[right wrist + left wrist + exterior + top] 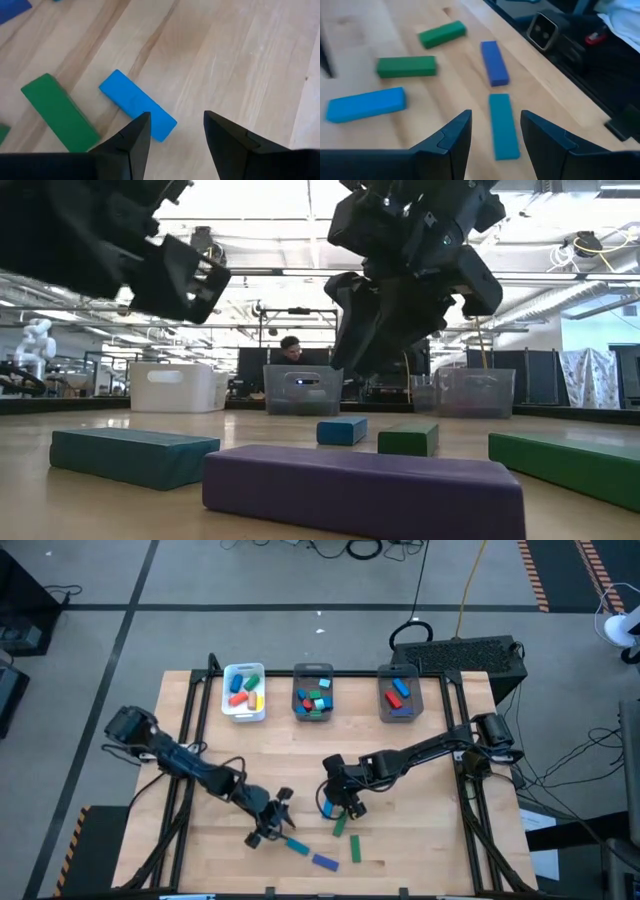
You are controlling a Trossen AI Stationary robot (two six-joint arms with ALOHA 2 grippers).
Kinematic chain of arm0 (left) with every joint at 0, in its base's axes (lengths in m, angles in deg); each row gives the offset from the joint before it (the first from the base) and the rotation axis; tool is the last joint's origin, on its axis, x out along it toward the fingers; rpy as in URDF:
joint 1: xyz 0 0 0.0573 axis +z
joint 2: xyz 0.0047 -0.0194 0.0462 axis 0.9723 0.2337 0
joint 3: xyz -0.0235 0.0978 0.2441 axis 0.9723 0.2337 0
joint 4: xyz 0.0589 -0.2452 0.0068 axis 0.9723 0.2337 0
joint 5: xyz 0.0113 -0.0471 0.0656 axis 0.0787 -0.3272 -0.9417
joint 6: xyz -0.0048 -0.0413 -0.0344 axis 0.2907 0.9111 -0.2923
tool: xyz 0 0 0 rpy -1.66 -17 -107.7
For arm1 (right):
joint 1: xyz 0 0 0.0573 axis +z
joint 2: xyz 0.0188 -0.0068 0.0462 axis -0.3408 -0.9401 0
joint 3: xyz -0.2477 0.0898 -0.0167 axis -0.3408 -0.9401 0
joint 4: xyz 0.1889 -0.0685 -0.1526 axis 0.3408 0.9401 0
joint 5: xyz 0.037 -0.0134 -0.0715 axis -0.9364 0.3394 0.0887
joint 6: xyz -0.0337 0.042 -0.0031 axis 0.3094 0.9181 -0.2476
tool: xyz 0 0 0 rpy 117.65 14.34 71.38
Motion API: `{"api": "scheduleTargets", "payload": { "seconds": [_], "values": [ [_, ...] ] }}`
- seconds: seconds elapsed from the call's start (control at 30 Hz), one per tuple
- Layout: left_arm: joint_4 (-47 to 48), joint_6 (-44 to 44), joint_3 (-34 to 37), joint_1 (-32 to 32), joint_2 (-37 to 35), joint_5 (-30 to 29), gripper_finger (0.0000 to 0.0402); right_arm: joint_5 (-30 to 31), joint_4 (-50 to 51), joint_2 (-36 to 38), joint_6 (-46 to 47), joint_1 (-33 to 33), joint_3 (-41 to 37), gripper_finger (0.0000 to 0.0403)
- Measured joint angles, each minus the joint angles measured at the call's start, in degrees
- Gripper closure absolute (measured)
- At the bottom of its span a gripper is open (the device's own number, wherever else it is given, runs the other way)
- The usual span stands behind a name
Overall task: Sort blocks by size
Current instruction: Put the blue rectangular block into the right black bin
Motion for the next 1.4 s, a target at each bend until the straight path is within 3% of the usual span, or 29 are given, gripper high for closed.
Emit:
{"api": "scheduleTargets", "payload": {
  "seconds": [0.43, 0.73, 1.0, 1.1, 1.27, 1.4],
  "values": [
    [-11.92, -1.50, -0.04, -2.71, 13.54, -2.45, 0.0228, -0.28, 0.21, 0.04, 5.53, 1.08, 0.00, 0.0234],
    [-14.21, 1.08, -0.07, -2.58, 17.74, 0.73, 0.0228, -0.29, 1.97, 0.04, 5.96, 1.66, 0.02, 0.0234],
    [-14.92, 0.88, -0.20, -2.64, 18.55, -0.86, 0.0231, -0.25, 2.00, 0.04, 5.86, 1.62, 0.02, 0.0234],
    [-15.08, -0.64, -0.20, -2.56, 18.61, -1.58, 0.0256, -0.25, 1.97, 0.04, 5.81, 1.62, 0.02, 0.0234],
    [-15.19, -1.53, -0.16, -2.02, 18.66, -1.78, 0.0346, -0.22, 1.97, 0.04, 5.78, 1.62, 0.02, 0.0234],
    [-15.21, -1.57, -0.17, -1.29, 18.66, -0.62, 0.0345, 0.21, 1.98, 0.04, 6.35, 1.62, 0.02, 0.0234]
  ]
}}
